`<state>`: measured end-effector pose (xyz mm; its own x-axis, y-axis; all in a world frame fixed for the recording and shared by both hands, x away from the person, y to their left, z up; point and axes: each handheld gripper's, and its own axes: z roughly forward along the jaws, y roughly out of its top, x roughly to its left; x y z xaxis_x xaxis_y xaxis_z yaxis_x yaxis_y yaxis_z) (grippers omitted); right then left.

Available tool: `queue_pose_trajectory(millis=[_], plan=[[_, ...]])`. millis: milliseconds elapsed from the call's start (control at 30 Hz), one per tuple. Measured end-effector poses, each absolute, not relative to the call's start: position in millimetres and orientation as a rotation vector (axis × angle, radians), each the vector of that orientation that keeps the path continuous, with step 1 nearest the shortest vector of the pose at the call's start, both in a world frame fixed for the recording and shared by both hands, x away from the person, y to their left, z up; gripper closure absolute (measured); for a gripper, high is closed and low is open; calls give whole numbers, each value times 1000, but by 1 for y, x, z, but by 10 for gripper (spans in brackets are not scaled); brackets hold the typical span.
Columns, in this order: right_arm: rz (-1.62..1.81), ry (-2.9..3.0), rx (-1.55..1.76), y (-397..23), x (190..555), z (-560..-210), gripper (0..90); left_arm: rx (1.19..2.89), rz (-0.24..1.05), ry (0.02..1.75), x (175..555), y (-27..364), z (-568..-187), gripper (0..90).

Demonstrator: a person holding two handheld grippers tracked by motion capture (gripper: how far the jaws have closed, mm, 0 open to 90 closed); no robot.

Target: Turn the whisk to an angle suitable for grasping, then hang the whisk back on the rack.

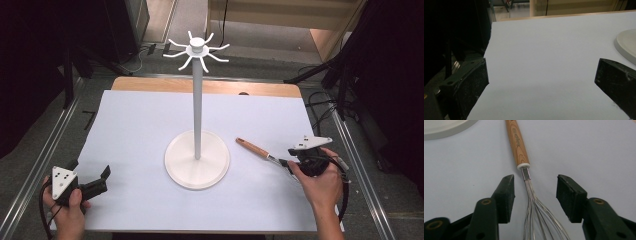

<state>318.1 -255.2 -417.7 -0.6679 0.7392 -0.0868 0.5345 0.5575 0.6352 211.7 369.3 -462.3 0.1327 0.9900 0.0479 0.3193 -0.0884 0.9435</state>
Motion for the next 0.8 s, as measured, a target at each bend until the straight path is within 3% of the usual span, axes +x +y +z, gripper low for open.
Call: queue_pose_trajectory(millis=[800], plan=[[516,2691,935,-215,366,-414,582,1569,993,1316,213,368,-462,2]])
